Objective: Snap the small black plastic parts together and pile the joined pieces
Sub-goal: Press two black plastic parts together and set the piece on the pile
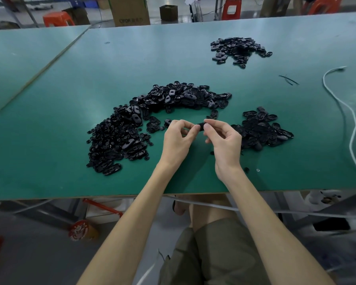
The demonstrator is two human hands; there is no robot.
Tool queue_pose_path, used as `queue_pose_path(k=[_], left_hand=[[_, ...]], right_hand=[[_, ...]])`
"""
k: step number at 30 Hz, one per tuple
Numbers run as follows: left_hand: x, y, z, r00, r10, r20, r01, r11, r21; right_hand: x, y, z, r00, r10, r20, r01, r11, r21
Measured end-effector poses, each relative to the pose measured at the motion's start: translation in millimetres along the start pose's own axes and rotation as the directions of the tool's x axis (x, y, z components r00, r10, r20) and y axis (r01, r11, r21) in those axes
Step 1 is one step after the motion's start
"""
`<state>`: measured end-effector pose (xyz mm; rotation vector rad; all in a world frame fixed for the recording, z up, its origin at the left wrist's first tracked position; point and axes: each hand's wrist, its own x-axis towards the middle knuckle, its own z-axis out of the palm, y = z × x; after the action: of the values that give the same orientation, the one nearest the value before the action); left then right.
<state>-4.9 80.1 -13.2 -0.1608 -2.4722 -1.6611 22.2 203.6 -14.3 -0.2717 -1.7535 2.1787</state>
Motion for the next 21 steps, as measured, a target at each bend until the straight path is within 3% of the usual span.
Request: queue_pose_path(k=[10, 21], left_hand=[[0.1, 0.5, 0.0, 0.998, -0.05, -0.027, 0.049, 0.998, -0.05], [-0.8, -0.5, -3.3, 0.997, -0.071, -0.002, 0.066, 0.934, -0.35]], right_hand=[[0.5, 0.6, -0.5, 0.999, 0.006, 0.038, -0.007, 1.0, 0.005], [-0.2, -0.4, 0.4, 0.997, 0.01, 0.077, -0.014, 0.999, 0.049]])
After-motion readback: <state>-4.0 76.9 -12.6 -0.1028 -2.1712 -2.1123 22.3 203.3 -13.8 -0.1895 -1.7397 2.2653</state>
